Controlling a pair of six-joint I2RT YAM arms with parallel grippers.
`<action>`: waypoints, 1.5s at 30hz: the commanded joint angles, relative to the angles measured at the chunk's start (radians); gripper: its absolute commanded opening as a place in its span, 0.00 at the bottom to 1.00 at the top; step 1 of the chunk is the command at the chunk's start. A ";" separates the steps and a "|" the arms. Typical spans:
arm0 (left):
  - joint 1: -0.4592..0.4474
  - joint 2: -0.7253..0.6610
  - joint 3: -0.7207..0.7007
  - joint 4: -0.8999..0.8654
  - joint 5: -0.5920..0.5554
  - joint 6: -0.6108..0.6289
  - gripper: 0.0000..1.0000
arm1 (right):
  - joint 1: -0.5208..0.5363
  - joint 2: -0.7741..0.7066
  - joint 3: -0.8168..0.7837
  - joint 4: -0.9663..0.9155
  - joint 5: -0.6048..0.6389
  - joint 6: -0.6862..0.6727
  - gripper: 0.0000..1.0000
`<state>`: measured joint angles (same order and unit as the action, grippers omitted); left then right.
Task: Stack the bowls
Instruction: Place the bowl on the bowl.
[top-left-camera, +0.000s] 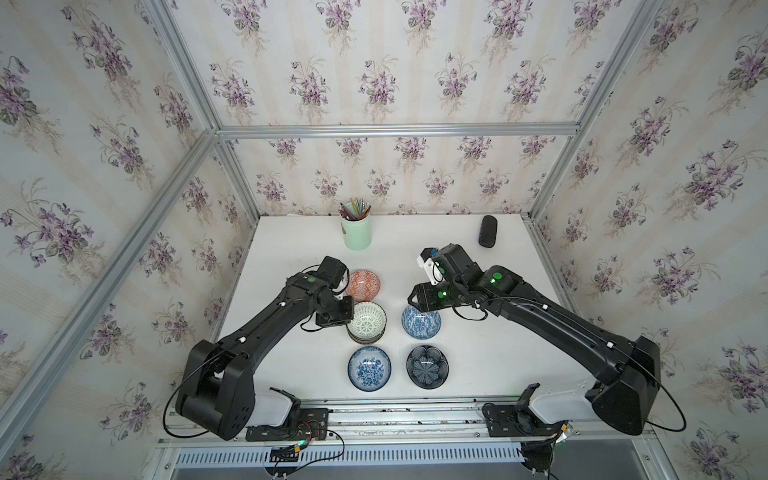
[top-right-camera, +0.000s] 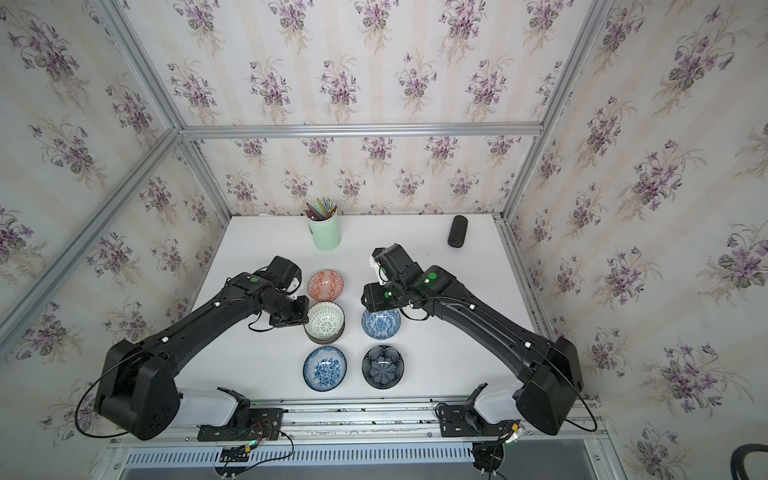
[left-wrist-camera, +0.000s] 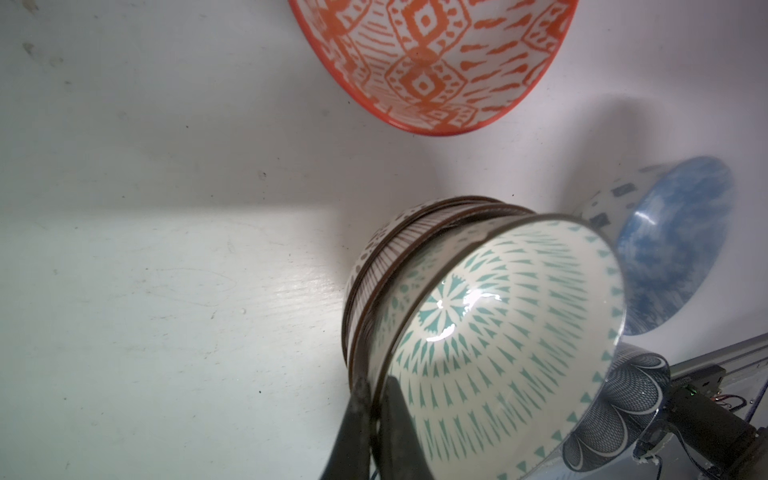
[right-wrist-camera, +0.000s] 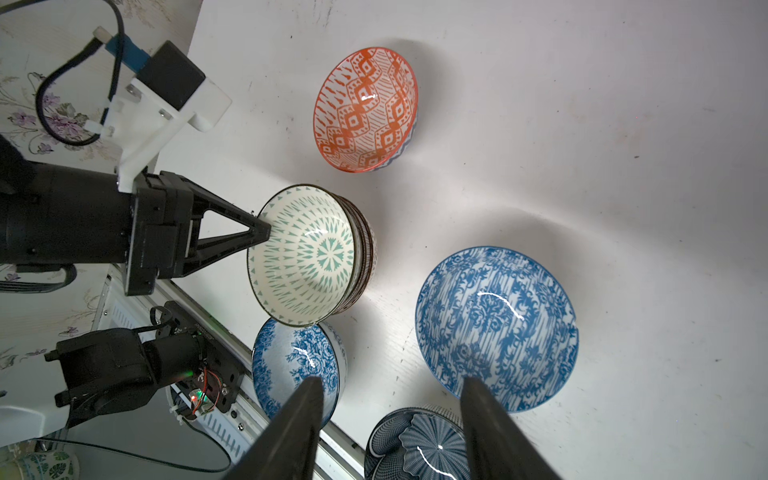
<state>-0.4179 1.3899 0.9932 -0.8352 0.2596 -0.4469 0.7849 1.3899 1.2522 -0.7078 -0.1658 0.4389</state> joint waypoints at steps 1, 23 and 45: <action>0.002 -0.008 -0.003 0.032 0.013 -0.001 0.00 | 0.000 -0.005 -0.001 0.018 0.002 0.002 0.58; 0.002 -0.005 -0.017 0.043 -0.005 0.003 0.00 | 0.000 -0.005 -0.020 0.022 -0.007 0.007 0.58; 0.002 0.003 -0.020 0.039 0.000 0.002 0.02 | 0.001 -0.002 -0.024 0.022 -0.011 0.005 0.58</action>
<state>-0.4160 1.3903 0.9703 -0.8116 0.2565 -0.4465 0.7849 1.3872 1.2270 -0.6937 -0.1730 0.4423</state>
